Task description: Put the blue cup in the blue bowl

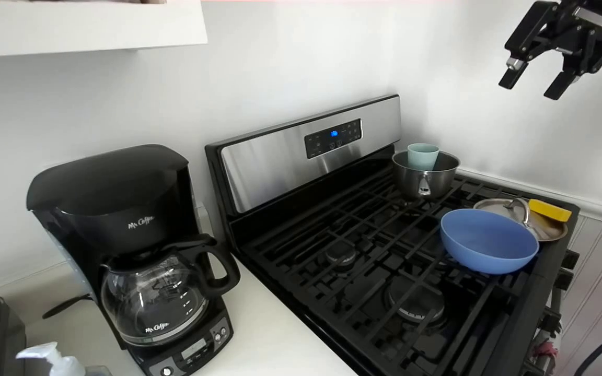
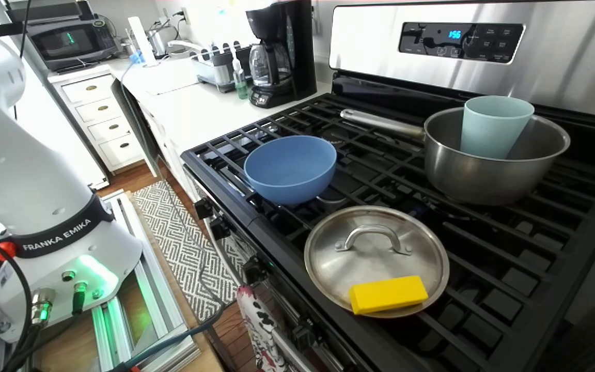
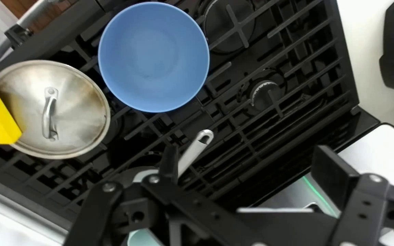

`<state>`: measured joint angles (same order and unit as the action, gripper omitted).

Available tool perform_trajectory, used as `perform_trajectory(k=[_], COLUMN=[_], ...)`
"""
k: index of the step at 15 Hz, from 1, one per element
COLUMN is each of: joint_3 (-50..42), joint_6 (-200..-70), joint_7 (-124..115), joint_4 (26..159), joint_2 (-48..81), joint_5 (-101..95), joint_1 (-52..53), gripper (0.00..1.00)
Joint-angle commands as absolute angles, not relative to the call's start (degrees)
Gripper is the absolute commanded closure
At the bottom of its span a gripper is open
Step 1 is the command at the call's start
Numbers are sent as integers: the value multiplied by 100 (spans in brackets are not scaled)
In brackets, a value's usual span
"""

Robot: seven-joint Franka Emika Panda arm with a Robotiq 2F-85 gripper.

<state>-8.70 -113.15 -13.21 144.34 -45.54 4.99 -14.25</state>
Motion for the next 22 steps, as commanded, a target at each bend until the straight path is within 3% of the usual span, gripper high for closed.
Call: perform_trajectory(k=[1, 12, 22], joint_3=[-914, -1010, -1036], joint_6=[-11426, -11305, -13351], joint_7=[-1935, -2218, -4408], joint_4=[14679, 15010, 12858], joint_2=[-4465, -4443, -1313], joint_5=[653, 651, 931], joint_1=[-1827, -2215, -2384], gripper=[0, 0, 0])
